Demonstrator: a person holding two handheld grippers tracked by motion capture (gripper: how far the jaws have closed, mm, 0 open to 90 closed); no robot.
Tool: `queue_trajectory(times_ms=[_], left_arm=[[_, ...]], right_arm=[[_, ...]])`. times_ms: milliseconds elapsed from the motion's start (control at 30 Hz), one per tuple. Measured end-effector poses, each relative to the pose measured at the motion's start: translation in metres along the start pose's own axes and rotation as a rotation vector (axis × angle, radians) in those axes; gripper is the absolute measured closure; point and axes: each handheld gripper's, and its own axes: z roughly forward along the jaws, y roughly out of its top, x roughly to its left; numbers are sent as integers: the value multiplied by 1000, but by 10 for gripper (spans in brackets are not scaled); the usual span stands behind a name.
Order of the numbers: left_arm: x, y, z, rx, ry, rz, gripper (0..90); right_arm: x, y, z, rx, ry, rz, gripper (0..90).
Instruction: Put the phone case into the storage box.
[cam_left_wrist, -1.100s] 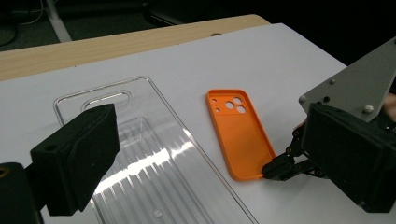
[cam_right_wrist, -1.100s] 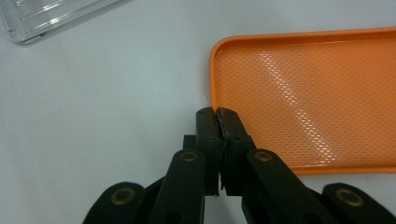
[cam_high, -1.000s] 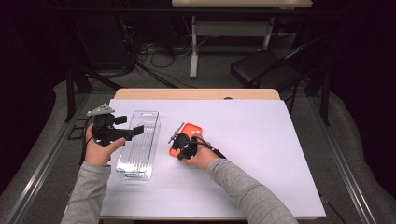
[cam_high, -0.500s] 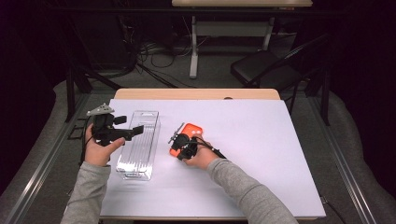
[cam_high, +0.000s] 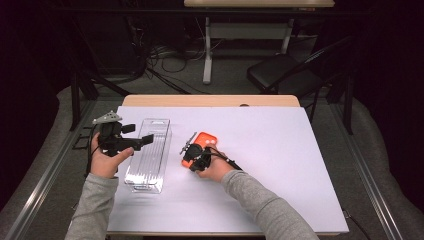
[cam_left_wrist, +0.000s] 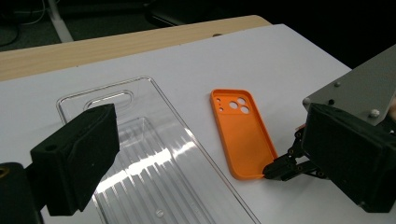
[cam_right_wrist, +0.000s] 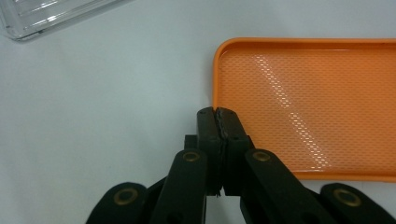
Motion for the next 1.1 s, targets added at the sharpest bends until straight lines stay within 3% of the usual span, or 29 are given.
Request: queue_trajectory(times_ms=[833, 1100], left_arm=[[1, 0, -1, -2, 3, -2, 44], [1, -1, -1, -2, 3, 3, 53]], right_arm=[[1, -2, -3, -17, -11, -18, 898], [3, -5, -10, -60, -31, -20, 897]])
